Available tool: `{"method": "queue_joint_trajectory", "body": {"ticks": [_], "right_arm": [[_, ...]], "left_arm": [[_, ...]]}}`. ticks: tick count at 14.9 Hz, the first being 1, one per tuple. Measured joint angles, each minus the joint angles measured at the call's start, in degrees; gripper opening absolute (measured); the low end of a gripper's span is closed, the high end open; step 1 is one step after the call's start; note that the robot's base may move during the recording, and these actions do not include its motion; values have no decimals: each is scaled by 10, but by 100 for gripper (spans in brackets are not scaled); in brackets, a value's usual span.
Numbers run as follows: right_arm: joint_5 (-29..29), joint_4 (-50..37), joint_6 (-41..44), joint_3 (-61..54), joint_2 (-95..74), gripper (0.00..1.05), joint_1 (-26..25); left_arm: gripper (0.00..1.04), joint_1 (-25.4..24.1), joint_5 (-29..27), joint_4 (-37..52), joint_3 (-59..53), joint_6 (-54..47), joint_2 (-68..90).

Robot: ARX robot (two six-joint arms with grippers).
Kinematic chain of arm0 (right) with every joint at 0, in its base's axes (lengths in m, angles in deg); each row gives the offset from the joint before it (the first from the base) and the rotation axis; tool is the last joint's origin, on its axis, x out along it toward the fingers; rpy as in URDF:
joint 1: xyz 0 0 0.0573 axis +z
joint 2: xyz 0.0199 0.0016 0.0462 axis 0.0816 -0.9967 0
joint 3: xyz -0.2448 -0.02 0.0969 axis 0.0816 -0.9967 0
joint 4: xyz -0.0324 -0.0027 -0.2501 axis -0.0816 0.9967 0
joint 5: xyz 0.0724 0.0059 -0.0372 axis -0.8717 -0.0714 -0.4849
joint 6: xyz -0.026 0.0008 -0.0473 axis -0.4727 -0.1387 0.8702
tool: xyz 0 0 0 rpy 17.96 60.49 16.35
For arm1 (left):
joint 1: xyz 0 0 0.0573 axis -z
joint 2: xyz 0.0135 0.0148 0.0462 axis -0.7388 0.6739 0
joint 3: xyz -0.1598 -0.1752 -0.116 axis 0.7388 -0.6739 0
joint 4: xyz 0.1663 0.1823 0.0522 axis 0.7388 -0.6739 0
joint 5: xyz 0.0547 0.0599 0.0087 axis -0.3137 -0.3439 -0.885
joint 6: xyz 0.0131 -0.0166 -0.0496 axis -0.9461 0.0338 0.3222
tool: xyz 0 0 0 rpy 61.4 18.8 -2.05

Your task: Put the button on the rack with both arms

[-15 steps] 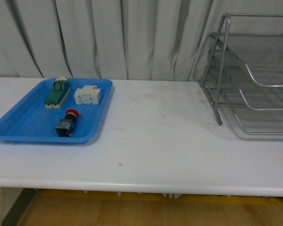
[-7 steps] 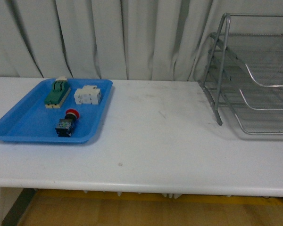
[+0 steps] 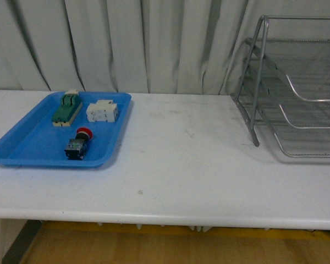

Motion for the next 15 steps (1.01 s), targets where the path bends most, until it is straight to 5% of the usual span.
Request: {"method": "queue_joint_trajectory", "body": {"ticks": [15], "right_arm": [[0, 0, 0, 0, 0, 98, 0]], "left_arm": [[98, 0, 0, 0, 0, 0, 0]]}}
